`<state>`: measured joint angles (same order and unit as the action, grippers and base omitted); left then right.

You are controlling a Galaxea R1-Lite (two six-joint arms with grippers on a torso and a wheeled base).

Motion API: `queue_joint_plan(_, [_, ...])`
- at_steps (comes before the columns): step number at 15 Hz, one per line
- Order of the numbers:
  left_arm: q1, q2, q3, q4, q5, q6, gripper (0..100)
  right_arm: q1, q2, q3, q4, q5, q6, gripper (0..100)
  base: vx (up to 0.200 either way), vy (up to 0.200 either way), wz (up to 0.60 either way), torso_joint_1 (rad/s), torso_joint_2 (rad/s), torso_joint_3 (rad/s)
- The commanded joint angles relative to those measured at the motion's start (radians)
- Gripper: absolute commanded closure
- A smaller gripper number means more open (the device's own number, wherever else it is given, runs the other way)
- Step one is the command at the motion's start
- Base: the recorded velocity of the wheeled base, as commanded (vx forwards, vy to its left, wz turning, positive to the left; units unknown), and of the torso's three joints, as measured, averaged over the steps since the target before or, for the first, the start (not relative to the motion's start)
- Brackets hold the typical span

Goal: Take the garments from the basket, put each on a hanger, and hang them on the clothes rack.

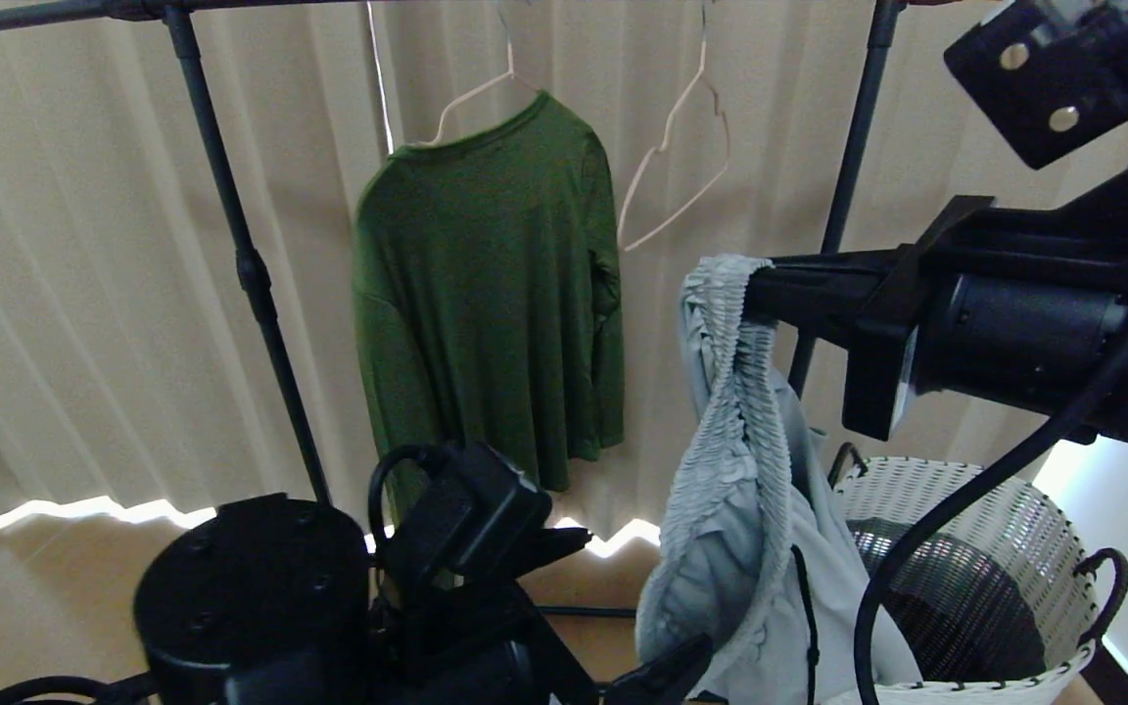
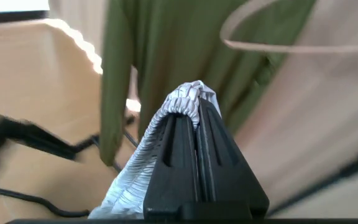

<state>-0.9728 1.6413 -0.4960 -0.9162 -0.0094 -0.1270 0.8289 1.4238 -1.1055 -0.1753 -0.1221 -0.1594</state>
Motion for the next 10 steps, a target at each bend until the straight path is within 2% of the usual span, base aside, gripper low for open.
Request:
queue_joint_plan(1, [0.017,0.121,-0.047,-0.004,0.003,-0.003,0,0.013,-0.013,0.001,-0.010,0.012,0.014,100,0.000,0.000,0.00,0.000,0.00,0.000])
queue_joint_plan(3, [0.040,0.190,-0.075,-0.006,0.031,-0.003,0,0.019,-0.031,0.007,-0.030,0.058,0.035,100,0.000,0.000,0.00,0.000,0.00,0.000])
queue_joint_plan(5, [0.049,0.215,-0.065,-0.021,0.075,-0.003,0,0.019,-0.037,0.009,-0.030,0.059,0.035,100,0.000,0.000,0.00,0.000,0.00,0.000])
queue_joint_plan(6, [0.049,0.218,-0.039,-0.044,0.100,-0.002,0,0.018,-0.037,0.009,-0.030,0.059,0.035,100,0.000,0.000,0.00,0.000,0.00,0.000])
queue_joint_plan(10, [0.051,0.213,0.050,-0.138,0.103,0.000,0,0.018,-0.031,0.004,-0.033,0.059,0.035,100,0.000,0.000,0.00,0.000,0.00,0.000])
